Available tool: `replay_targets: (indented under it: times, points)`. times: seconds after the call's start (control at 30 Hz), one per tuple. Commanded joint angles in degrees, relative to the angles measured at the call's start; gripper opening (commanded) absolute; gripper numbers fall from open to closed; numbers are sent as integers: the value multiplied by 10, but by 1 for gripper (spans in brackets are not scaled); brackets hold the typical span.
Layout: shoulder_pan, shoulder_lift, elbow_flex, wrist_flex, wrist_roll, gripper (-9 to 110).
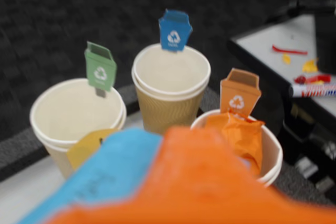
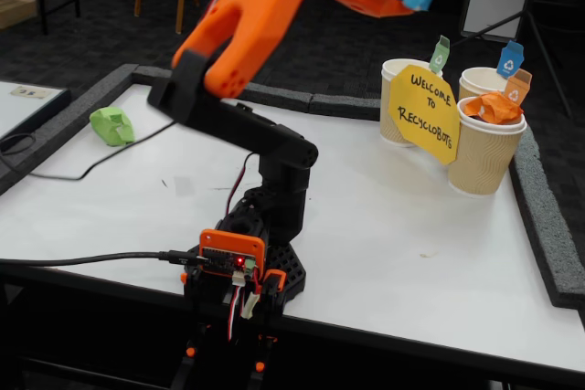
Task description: Sort rubbish by color.
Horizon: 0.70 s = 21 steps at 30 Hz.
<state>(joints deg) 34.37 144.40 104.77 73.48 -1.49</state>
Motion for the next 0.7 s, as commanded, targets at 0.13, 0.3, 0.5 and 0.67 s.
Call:
replay_targets:
  times: [0.13, 0.3, 0.5, 0.67]
  points:
    - [16, -184, -163, -64, 2, 0]
    - [16, -298, -254, -77, 2, 0]
    - [16, -427, -388, -92, 2, 0]
    - [16, -527, -486, -106, 2, 0]
